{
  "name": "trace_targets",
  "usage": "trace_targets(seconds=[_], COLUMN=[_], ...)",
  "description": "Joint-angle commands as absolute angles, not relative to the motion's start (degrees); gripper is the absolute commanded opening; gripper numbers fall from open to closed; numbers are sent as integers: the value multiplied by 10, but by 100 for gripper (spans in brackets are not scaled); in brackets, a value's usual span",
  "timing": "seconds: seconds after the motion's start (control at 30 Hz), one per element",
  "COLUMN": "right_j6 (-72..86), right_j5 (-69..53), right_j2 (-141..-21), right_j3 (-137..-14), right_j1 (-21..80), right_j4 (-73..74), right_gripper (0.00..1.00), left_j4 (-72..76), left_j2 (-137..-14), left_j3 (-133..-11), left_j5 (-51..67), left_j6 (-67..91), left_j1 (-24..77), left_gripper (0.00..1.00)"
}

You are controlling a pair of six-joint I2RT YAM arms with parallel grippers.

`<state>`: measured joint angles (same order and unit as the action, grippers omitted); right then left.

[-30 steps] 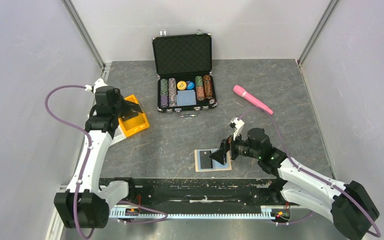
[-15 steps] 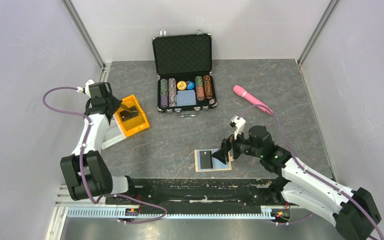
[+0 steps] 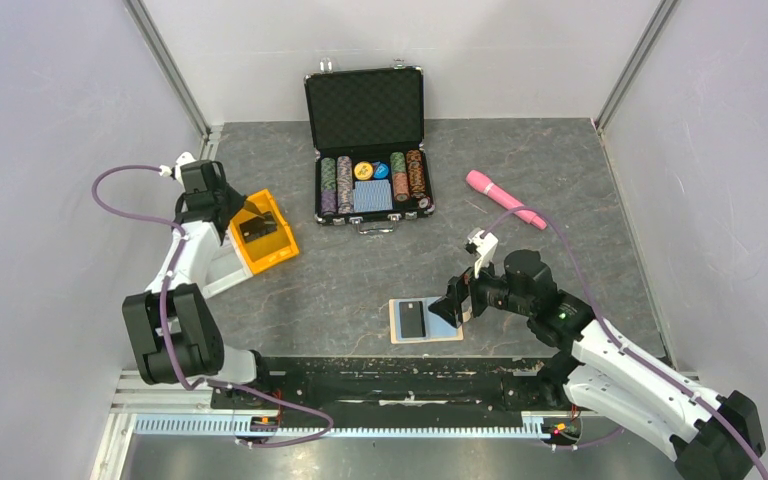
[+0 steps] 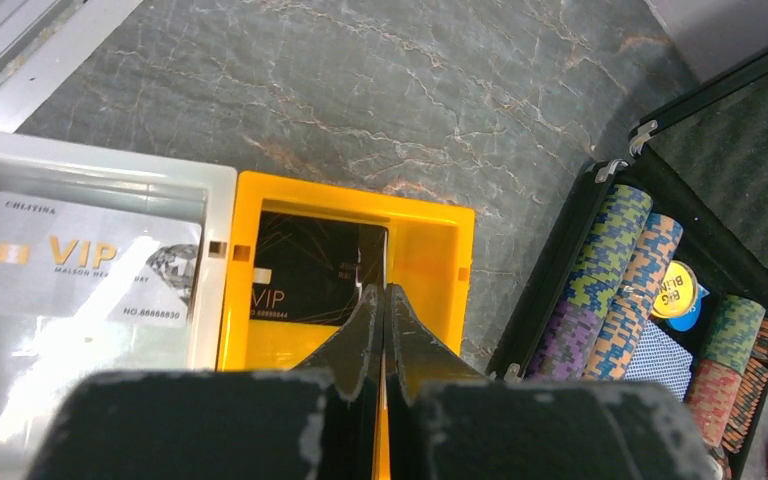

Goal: Take the credit cards out of the card holder
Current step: Place the credit card in the storage box.

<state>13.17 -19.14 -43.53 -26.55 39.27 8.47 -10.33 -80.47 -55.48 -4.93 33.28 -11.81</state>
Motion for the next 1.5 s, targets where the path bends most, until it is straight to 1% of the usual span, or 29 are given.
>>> trace_targets(seconds=[0.0,0.3,0.53,0.67,0.77,0.93,1.13,1.27,1.37,1.47], right_j6=[114,106,109,108,109,109,115,129,137,137], right_j5=[-187,-175,-172,-168,-167,-168,-159,-107,-83,-95], right_j2=[-429,-430,-428,-424,-425,-425,-429,-423,-428,-444], right_j3=[-292,-293,-292,-294,-295,-297,-300,-292,-285,-290], right_j1=[394,394,394,394,394,394,394,394,393,393], right_j4=[86,96,102,104,106,108,115,118,112,106], right_gripper=[98,98,98,98,98,98,98,98,98,98], left_j4=[-71,-63,-51,-54,-57,-63,-72,-98,-141,-215], left_j2=[-841,-892,-926,-938,-943,-944,-931,-924,-925,-925], left_j3=[-584,-585,-590,-593,-597,-602,-617,-641,-673,-722], left_j5=[-35,-22,-14,-18,-19,-21,-12,-3,-6,-11], left_j6=[296,277,269,266,267,271,279,278,275,274], left_j1=[-120,-119,-119,-119,-119,-119,-119,-119,-118,-119], left_gripper=[2,3,9,15,25,33,39,42,44,45])
